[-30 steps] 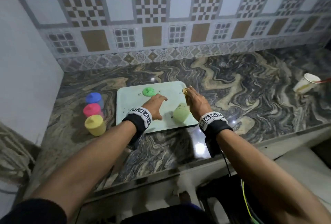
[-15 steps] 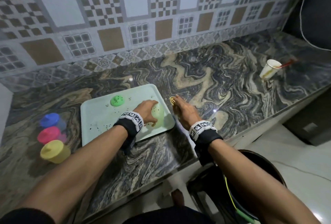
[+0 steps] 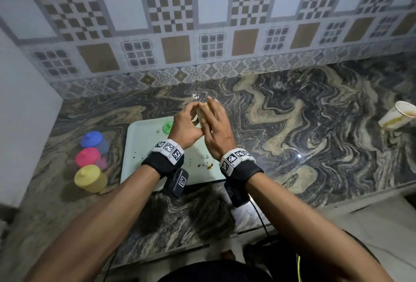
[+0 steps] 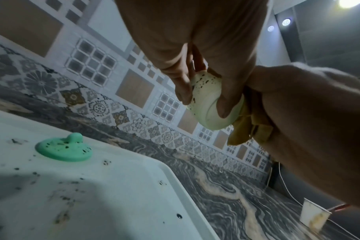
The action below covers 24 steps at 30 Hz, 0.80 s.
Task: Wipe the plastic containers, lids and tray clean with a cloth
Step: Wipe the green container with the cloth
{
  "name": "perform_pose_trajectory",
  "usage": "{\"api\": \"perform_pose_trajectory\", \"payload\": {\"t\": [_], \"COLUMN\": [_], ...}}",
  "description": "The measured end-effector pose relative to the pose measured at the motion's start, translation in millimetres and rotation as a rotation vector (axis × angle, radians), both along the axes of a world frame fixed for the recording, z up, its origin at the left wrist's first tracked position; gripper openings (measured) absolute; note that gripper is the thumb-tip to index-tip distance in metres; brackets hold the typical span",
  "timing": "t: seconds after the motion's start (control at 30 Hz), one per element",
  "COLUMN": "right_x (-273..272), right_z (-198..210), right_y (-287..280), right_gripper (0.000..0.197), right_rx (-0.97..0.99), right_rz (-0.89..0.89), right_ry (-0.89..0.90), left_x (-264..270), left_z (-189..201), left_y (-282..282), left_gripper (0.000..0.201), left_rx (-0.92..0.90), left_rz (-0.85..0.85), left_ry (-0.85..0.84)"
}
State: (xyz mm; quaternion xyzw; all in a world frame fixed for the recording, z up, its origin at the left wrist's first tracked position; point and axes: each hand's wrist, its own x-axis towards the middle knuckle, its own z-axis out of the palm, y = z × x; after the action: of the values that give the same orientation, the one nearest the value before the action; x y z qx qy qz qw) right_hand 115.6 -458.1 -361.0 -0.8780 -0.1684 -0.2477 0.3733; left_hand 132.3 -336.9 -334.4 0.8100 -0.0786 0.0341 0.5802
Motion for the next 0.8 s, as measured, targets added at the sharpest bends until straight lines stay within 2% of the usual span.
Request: {"api": "perform_pose_trajectory", "payload": {"t": [0.07,0.2,0.23,0.3,0.4,0.47,0.5,0.6,0.7,0.8], "right_x": [5.7,18.4,22.6,24.7,24.9,30.2,33.2,44.7,51.8,43.6], "right_z": [5.5,24.0,28.2,35.6,37.0,29.2,27.1,28.9,32.0,44.4], "right_y": [3.7,2.4,1.4,1.9,3.5,5.9,7.2,7.8,4.9,8.5], "right_gripper": [0.042,0.041,0.041,0.041,0.045,0.044,0.044,0.044,0.052,0.051], "right_rx": [0.118,0.679,0.747,0.745,0.585,0.529,0.566,0.837,0.805,0.692], "right_rz": [0.052,0.125,0.127,0.14,0.175,0.202,0.212,0.188,0.166,0.259], "right_ry": [0.068,0.31,0.371,0.408,0.248,0.185,0.19,0.34,0.401,0.3], "left_x": [1.1,-0.1,0.4,1.7,5.5,6.7,6.8,11.2,16.0,17.7], "left_z": [5.0,12.1,13.4,16.9,27.2,33.1,34.3,32.4,39.4,51.1], "left_y": [5.7,14.6,14.8,13.5,11.6,9.7,8.3,6.4,10.1,15.7], "left_gripper": [0.062,0.068,0.069,0.071,0.07,0.065,0.066,0.07,0.079,0.089], "left_rx": [-0.044,-0.141,-0.144,-0.06,0.187,0.236,0.205,0.092,0.29,0.446], "left_rz": [-0.002,0.009,0.007,0.006,0.027,0.058,0.075,0.114,0.178,0.222], "left_ry": [-0.026,0.008,0.026,0.014,-0.109,-0.162,-0.172,-0.191,-0.269,-0.363]}}
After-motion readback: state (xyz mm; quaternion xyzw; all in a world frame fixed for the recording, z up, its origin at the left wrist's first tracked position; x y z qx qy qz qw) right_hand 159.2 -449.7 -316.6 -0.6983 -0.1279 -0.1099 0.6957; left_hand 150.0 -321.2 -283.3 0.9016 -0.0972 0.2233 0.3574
